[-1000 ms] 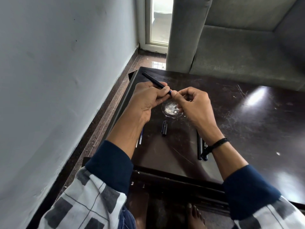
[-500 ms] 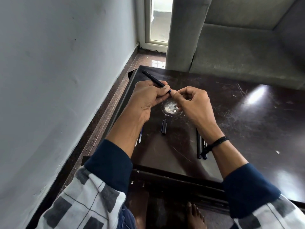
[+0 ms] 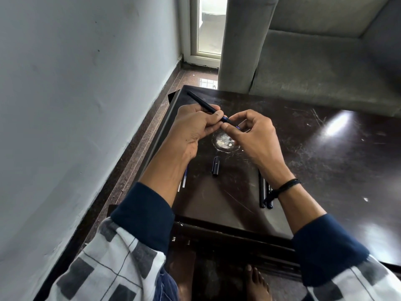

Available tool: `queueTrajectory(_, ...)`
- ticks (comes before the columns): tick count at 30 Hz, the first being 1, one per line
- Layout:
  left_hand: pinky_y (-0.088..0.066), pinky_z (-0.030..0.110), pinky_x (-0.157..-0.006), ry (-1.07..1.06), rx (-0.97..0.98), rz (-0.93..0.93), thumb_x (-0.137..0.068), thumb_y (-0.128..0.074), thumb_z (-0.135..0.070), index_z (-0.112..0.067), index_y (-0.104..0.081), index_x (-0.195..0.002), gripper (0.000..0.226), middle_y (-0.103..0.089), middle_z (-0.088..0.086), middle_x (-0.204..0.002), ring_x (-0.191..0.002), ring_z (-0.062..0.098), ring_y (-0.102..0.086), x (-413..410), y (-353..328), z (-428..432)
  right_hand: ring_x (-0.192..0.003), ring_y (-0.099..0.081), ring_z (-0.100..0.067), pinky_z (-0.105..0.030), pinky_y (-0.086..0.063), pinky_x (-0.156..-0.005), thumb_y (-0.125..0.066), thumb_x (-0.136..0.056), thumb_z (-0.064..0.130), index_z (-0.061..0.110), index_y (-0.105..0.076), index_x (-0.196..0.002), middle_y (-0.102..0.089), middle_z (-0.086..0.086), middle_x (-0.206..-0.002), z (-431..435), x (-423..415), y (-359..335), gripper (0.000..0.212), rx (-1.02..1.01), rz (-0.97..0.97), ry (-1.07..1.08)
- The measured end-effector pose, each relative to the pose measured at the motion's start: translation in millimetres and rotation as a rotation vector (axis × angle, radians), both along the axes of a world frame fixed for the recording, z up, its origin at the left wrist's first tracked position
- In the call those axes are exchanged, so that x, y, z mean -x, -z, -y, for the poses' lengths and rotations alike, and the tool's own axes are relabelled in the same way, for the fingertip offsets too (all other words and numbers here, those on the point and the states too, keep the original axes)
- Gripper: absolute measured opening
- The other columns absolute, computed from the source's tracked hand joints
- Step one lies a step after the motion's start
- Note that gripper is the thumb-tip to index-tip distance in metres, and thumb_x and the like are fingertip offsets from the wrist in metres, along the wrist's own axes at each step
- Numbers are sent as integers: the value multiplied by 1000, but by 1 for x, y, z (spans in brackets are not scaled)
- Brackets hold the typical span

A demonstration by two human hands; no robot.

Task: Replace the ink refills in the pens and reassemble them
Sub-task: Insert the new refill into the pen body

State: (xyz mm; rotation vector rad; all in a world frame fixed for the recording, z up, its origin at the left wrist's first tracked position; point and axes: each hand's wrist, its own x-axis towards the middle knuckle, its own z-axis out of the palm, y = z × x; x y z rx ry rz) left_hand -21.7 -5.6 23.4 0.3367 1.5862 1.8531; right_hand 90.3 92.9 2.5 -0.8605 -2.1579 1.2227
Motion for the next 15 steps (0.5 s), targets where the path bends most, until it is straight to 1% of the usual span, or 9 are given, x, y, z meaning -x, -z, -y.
queueTrajectory(2,-62,26,-77,-2,-1,9,-88,-66,9,2,-69,-94,9,-70,17,-93,-92,24,-73,0,0,0,-78,-70,-23,-43,-58,-73,-83,-84,40,28,-68,-91,-71,-2,-83,0,0,1,20,-2,3,2)
queueTrajectory(4,-62,25,-74,-3,-4,15,-87,-67,9,2,-69,-93,9,-70,19,-95,-90,23,-74,1,1,0,-79,-71,-25,-46,-60,-75,-82,-86,35,27,-67,-87,-72,-2,-82,0,0,1,17,0,2,12)
queueTrajectory(6,-61,23,-72,-4,1,12,-87,-67,8,2,-70,-93,9,-71,18,-95,-88,21,-74,0,1,0,-77,-71,-25,-48,-60,-75,-79,-89,33,26,-69,-84,-73,-2,-80,0,0,0,14,-3,3,13)
queueTrajectory(8,-61,22,-72,0,0,12,-88,-67,8,2,-70,-95,10,-71,17,-94,-87,20,-74,0,0,0,-70,-69,-22,-47,-60,-73,-76,-91,33,24,-71,-82,-72,-1,-75,0,0,0,14,-4,2,11)
queueTrajectory(10,-61,23,-73,2,-3,19,-88,-66,9,2,-69,-95,10,-71,17,-94,-87,20,-73,0,0,0,-66,-66,-17,-46,-59,-72,-75,-93,34,24,-73,-83,-69,1,-71,0,-1,0,14,0,-1,6)
queueTrajectory(12,-62,23,-74,0,0,17,-88,-66,9,2,-69,-96,10,-71,17,-95,-91,22,-73,0,-1,1,-70,-69,-20,-45,-60,-72,-76,-91,37,27,-73,-88,-71,0,-75,0,0,0,11,1,-8,-4)
queueTrajectory(15,-62,24,-75,-5,4,11,-88,-66,8,4,-69,-98,11,-70,17,-95,-90,21,-72,0,-1,1,-76,-71,-25,-43,-59,-71,-82,-85,39,29,-69,-93,-72,-4,-81,-1,0,0,19,-6,-15,-3)
